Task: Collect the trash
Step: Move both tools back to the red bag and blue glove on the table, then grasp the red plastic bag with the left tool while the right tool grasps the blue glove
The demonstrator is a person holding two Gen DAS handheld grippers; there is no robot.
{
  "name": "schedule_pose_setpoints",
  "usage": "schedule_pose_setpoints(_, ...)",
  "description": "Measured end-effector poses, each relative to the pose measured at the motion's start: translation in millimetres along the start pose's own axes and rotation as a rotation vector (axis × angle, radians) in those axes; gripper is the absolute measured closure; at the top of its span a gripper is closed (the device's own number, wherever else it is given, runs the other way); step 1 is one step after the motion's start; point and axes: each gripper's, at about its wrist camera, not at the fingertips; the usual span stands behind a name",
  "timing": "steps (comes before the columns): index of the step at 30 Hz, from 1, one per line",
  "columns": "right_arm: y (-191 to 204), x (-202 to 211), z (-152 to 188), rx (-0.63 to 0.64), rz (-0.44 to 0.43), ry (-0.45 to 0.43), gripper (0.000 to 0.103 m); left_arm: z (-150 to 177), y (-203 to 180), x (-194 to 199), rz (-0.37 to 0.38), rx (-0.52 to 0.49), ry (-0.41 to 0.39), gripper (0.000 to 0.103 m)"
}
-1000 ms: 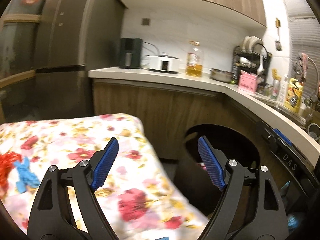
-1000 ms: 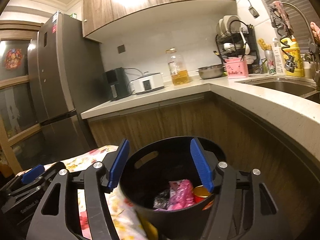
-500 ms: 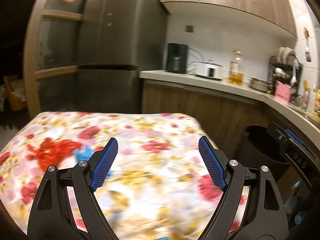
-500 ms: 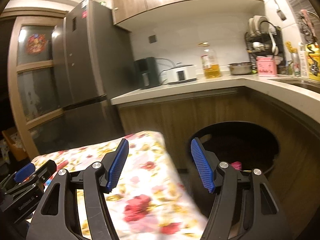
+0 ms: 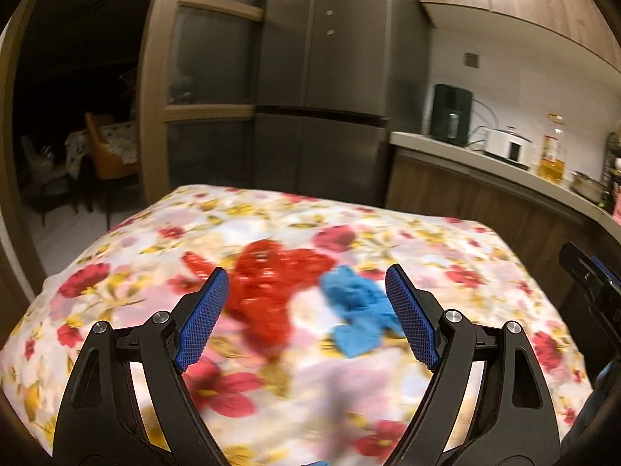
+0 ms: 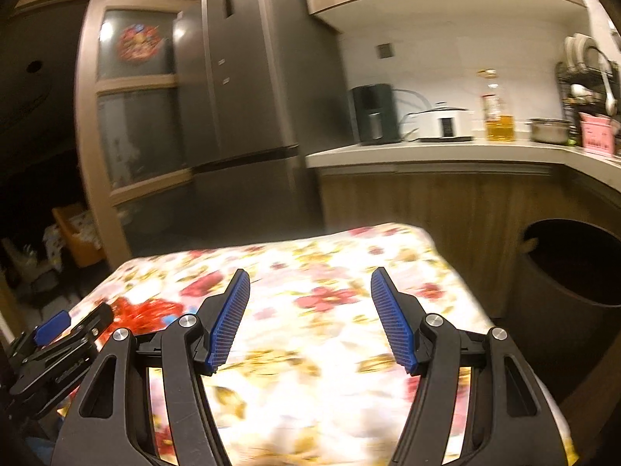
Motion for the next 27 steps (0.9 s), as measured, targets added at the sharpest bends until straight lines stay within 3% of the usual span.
schedule_pose_setpoints(7,40,-30,11,0.054,-0.042,0.049,0.039,-3,30,-21,-0.018,0.046,0.040,0.022)
schedule_pose_setpoints(18,71,-65,16,0.095,-0.065,0.089,0.039,-14,41,-61,0.003,0.102,0.137,0.022)
schedule_pose_setpoints(21,74,-70,15,0.095,-0.070,0.096,0.039,-12,45,-75,0.019,0.117,0.199,0.032)
schedule_pose_setpoints(23,77,-75,15,0.094,-0.074,0.101,0.039,-10,48,-83,0.033,0.131,0.233,0.044)
schedule_pose_setpoints(27,85,-84,16,0.104,-0.083,0.113,0.039,-8,51,-89,0.069,0.139,0.259,0.054)
Point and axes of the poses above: each gripper's, at about its wrist camera, not at the fingertips, and x roughly against the way its jaws point, y to its left, z to its underside, and after that the axes turned 12 degrees about y, right-handed
